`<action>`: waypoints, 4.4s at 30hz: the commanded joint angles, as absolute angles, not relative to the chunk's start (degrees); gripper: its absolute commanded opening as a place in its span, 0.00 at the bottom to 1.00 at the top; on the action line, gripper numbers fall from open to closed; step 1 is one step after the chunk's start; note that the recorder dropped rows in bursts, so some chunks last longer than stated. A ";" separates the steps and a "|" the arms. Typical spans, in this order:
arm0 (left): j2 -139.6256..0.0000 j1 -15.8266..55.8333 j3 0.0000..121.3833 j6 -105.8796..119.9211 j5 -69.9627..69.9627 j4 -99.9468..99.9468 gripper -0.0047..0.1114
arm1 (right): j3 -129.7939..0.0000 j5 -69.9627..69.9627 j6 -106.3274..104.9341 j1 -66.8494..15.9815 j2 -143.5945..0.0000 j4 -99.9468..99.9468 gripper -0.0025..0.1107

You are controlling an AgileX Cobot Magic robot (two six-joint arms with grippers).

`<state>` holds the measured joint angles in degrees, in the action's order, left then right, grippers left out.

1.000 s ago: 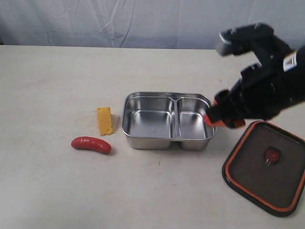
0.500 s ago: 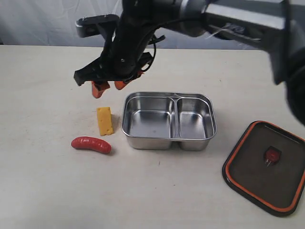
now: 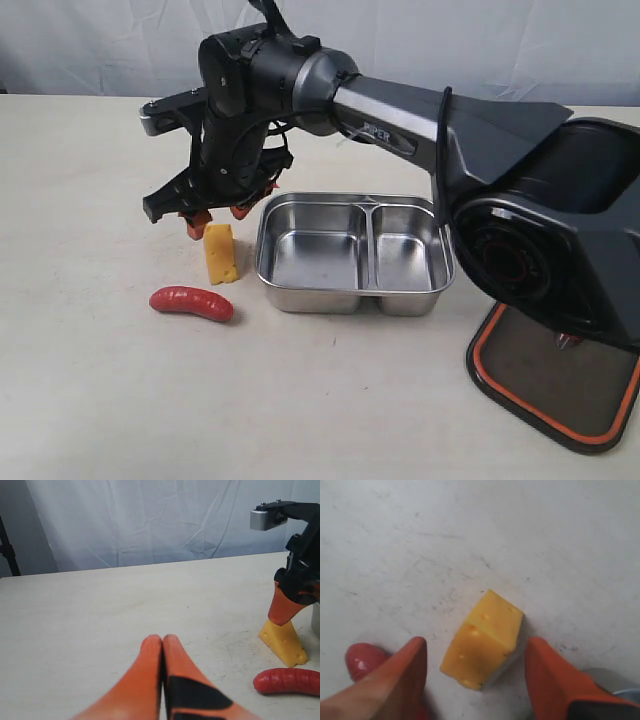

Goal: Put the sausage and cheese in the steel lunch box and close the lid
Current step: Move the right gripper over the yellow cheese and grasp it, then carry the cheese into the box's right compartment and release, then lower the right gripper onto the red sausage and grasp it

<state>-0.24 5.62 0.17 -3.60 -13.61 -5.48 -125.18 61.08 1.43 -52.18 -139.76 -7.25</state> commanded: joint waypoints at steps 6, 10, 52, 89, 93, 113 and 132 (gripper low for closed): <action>0.00 5.91 0.00 -3.82 -13.66 -5.67 0.04 | -125.76 61.00 3.47 -52.70 -139.86 -6.38 0.51; 0.00 5.91 0.00 -3.82 -13.66 -5.67 0.04 | -125.76 60.15 4.81 -52.70 -140.58 -6.38 0.51; 0.00 7.74 0.00 -3.82 -13.66 -5.67 0.04 | -118.91 69.96 13.96 -48.53 -121.79 10.40 0.02; 0.00 10.55 0.00 -3.82 -13.66 -5.67 0.04 | -75.64 42.38 16.42 -38.27 -110.68 11.27 0.28; 0.00 10.55 0.00 -3.82 -13.66 -5.67 0.04 | -75.74 45.47 16.42 -38.27 -110.68 10.06 0.61; 0.00 10.55 0.00 -3.82 -13.66 -5.67 0.04 | -98.93 50.05 -24.41 -57.25 -122.28 -8.90 0.53; 0.00 10.55 0.00 -3.82 -13.66 -5.67 0.04 | -103.27 48.39 -24.44 -59.63 -133.90 -5.96 0.43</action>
<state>-0.24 10.27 0.17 -3.60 -13.61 -5.48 -102.83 48.92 -24.01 -59.09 -133.59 -6.41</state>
